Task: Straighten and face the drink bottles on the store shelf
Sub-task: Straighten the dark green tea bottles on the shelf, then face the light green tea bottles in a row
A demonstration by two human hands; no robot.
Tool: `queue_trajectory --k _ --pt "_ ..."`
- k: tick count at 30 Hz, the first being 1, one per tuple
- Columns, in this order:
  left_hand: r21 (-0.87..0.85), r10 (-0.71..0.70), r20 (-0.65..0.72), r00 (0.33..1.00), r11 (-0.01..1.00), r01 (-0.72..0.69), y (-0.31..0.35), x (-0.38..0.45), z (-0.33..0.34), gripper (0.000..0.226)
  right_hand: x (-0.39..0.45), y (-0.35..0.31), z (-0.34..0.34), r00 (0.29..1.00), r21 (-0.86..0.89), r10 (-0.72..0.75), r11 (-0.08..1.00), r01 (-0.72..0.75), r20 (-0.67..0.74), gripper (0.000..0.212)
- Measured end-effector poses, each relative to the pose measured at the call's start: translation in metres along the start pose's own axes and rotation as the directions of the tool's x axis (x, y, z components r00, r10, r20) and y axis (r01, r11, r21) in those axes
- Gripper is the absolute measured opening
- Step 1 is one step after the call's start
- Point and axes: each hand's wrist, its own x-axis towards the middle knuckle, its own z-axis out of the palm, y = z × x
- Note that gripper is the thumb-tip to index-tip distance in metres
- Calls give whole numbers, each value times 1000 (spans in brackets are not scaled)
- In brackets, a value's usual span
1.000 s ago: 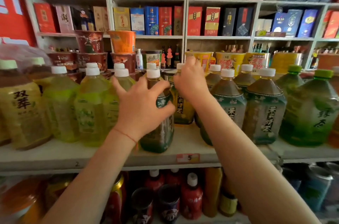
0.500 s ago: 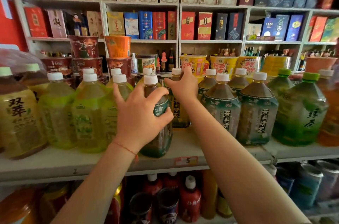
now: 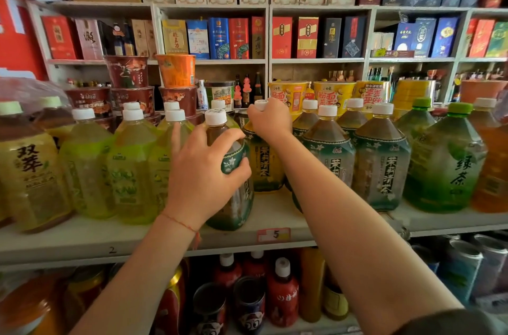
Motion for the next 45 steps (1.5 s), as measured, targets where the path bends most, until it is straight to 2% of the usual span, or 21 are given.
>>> queue_trajectory --k 2,5,8,10,13,15,16,18,19,21,22,24,28,30,32,34,36,38,41,43,45 --pt "-46 -6 -7 1000 999 6 1 0 0 48 2 -1 -3 998 10 38 999 -39 55 24" --pt "-137 -17 -6 1000 990 16 2 -1 1 49 0 -3 -4 997 28 48 998 -50 54 27" --pt "-311 13 -31 999 950 -22 0 -2 1 44 -6 -3 -2 999 14 42 999 -42 18 26" --pt "-444 40 -12 999 895 -41 -1 -3 0 49 -10 -4 -2 999 41 40 998 -41 12 20" --pt "-579 40 61 997 816 3 -1 -5 5 62 -19 -12 -19 999 366 23 931 -3 -50 34" --pt "-677 -39 105 994 729 100 1 -10 15 66 -30 -18 -40 990 523 -33 846 101 -138 24" --pt "-728 -89 123 988 669 151 1 -12 19 67 -35 -19 -50 987 565 -72 813 141 -143 18" --pt "-819 -171 167 971 524 233 0 -15 24 71 -46 -22 -60 986 599 -162 786 156 -45 19" --pt "-853 -192 202 961 448 268 0 -15 26 73 -50 -22 -60 978 529 -209 832 165 25 21" --pt "-894 -207 270 940 308 325 5 -12 29 76 -56 -20 -50 950 285 -282 929 236 132 21" --pt "-900 -224 306 925 249 358 10 -11 32 76 -59 -19 -44 942 184 -304 943 276 142 18" --pt "-881 -267 394 880 163 444 22 -11 40 73 -64 -15 -35 942 47 -331 943 328 58 17" --pt "-827 -306 493 814 123 548 34 -10 58 83 -69 -6 -30 922 -116 -364 929 351 -132 11" --pt "-817 -299 517 802 107 567 37 -6 60 84 -69 -5 -32 917 -158 -366 926 342 -159 13" --pt "-815 -323 524 788 80 574 42 -4 60 72 -68 -3 -32 912 -187 -364 925 331 -188 16" --pt "-815 -348 539 767 11 579 46 -2 60 62 -68 -1 -32 906 -207 -368 922 326 -210 17" --pt "-824 -371 537 757 -40 565 48 -4 57 70 -67 0 -31 900 -202 -378 920 337 -217 16" --pt "-831 -391 520 759 -27 556 49 -5 56 80 -66 1 -31 897 -185 -378 921 342 -227 17" --pt "-826 -418 496 761 42 562 56 -4 51 61 -64 0 -30 900 -197 -369 924 328 -234 32" --pt "-831 -375 422 825 204 518 59 -9 43 52 -68 -1 -28 871 -260 -403 906 335 -280 29" --pt "-816 -310 229 923 455 355 56 -24 28 54 -76 -4 -21 744 -378 -546 829 412 -385 25"
